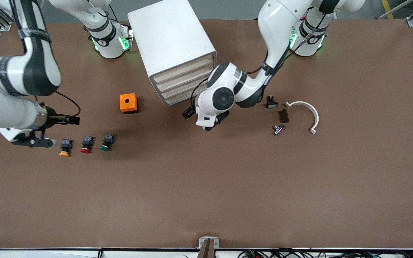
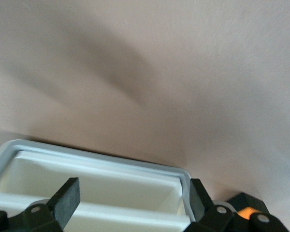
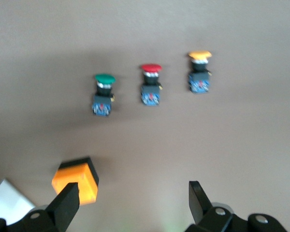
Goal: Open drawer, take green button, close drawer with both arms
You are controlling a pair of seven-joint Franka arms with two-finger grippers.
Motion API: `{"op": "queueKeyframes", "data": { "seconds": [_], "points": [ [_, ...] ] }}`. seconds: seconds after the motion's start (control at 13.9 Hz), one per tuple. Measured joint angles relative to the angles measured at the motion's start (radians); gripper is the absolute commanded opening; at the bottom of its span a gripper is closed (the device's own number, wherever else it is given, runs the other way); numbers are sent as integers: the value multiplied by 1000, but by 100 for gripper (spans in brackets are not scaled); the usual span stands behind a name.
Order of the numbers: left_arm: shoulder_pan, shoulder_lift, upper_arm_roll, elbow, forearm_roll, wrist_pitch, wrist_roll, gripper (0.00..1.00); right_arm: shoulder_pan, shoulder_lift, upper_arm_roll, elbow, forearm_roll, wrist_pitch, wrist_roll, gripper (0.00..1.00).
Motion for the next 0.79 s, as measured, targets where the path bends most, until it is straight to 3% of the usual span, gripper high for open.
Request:
{"op": "queueKeyframes", "data": {
  "seconds": [0.29,0.58,0.79],
  "points": [
    [149,-141,2,5,41,-225,133,100,-49,-1,-1,164,-1,-172,-65,100],
    [285,-278,3,-2,112,-430,321,100,-148,2,-2,207,-1,-187,-161,100],
    [393,-363,3,-40,202,-515,479,100,-179,3,-2,233,0,-194,-186,100]
  ]
}}
